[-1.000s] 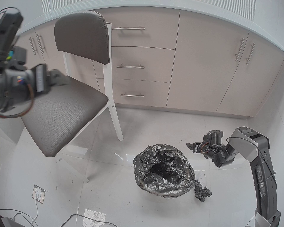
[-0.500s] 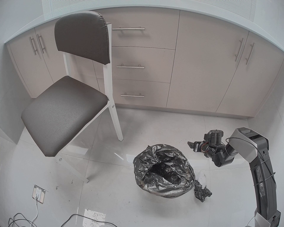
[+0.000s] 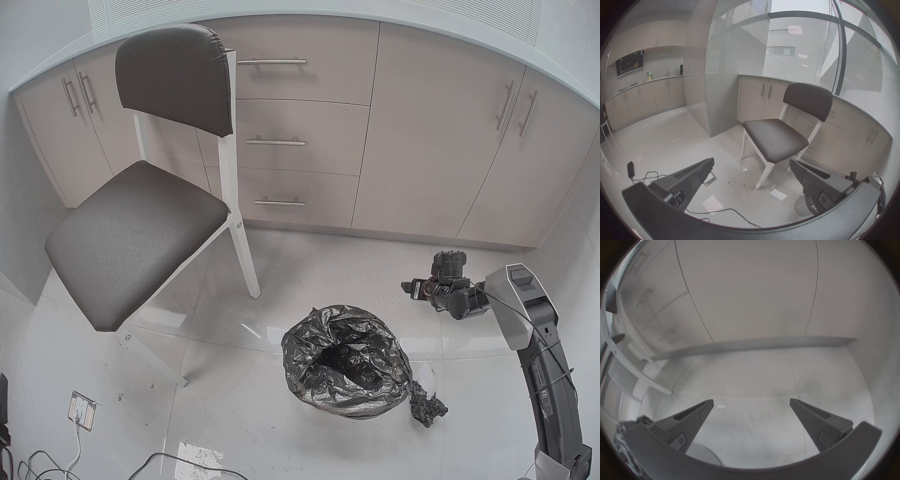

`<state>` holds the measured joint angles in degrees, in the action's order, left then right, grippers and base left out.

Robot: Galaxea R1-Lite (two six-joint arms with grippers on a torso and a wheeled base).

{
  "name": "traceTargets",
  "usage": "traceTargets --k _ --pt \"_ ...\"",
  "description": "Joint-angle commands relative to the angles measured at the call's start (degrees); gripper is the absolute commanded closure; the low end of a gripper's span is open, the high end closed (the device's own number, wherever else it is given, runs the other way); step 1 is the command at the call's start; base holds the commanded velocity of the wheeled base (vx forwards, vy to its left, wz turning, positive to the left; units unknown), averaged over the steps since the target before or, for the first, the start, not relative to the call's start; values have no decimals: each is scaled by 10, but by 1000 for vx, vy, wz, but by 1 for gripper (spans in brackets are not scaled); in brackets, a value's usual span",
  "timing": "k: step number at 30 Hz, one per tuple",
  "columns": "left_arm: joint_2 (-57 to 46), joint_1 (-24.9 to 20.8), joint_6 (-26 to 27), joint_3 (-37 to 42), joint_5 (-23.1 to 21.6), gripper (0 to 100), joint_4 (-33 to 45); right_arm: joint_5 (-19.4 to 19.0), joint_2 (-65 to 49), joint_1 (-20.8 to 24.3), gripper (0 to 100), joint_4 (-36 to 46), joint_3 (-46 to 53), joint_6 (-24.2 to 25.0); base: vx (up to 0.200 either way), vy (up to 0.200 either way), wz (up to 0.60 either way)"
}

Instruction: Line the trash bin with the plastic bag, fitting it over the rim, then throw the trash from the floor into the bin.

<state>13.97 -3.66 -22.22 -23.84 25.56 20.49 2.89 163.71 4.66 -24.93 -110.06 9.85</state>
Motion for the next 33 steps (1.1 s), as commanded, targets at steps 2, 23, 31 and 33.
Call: traceTargets --k 2,23,31,33 --pt "-82 43 47 135 -4 0 -96 7 139 -10 0 147 -45 -2 0 0 0" --pt "-101 17 136 224 -161 0 -199 -1 139 -25 0 193 -45 -11 0 0 0" --pt "-107 37 158 223 -189 0 -197 -7 139 -32 0 196 -45 -45 0 0 0" --pt "-109 54 161 224 -188 0 -199 -6 139 -29 0 196 -45 -54 0 0 0"
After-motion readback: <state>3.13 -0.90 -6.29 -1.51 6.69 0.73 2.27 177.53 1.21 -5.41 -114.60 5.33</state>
